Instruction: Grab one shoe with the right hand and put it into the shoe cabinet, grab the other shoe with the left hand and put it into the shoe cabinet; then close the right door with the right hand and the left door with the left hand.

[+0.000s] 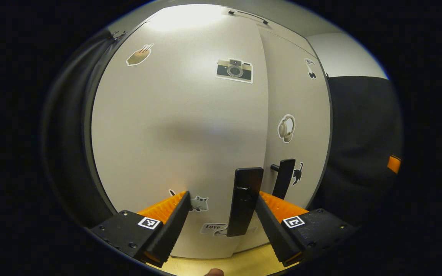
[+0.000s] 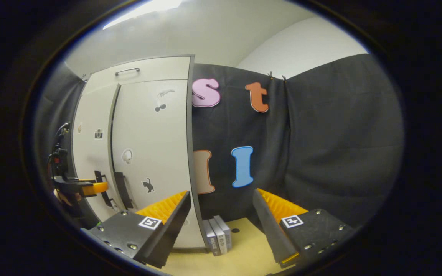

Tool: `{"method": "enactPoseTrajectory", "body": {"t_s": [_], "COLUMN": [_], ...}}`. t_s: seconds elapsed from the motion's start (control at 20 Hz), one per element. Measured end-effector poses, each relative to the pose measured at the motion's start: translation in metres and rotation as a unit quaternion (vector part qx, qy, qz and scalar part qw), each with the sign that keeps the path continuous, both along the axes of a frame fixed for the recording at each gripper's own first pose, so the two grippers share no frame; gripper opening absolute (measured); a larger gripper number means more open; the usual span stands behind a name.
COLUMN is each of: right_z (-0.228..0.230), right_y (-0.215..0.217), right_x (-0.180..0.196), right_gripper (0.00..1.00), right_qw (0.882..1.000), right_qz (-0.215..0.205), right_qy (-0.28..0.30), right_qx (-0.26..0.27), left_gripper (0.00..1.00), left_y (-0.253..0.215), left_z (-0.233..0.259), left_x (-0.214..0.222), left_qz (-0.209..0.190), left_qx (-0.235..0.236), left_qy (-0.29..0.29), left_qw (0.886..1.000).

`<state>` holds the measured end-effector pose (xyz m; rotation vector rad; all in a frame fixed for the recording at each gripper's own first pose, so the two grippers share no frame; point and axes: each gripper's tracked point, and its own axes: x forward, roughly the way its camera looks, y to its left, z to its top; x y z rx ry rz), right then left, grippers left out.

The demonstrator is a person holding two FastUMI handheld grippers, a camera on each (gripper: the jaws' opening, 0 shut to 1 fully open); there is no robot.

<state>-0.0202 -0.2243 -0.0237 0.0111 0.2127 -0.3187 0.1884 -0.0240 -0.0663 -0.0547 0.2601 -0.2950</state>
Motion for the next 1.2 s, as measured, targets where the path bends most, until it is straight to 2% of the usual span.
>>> {"method": "enactPoseTrajectory", "body": {"t_s": [0.35,0.5,0.7,1.0,1.2], "right_z": [0.0,0.003,0.024,0.065,0.084], "right_y": [0.003,0.002,0.015,0.066,0.099], "right_x": [-0.002,-0.005,-0.004,0.006,0.008], "right_gripper": [0.98,0.98,0.98,0.98,0.97], "right_qw": [1.0,1.0,0.999,0.992,0.987], "right_qz": [0.02,0.025,0.049,0.109,0.14], "right_qy": [0.006,0.008,-0.011,-0.058,-0.074], "right_qx": [-0.004,-0.005,0.0,0.022,0.024], "left_gripper": [0.98,0.98,0.98,0.98,0.97], "left_y": [-0.003,-0.002,0.021,0.067,0.09], "left_z": [-0.006,-0.002,0.036,0.122,0.157], "left_x": [0.008,0.003,-0.026,-0.093,-0.142], "left_qz": [0.012,0.022,0.047,0.092,0.119], "left_qx": [0.013,-0.003,0.024,0.034,0.036], "left_qy": [0.008,0.023,-0.004,-0.058,-0.086], "left_qw": [1.0,0.999,0.999,0.993,0.988]}}
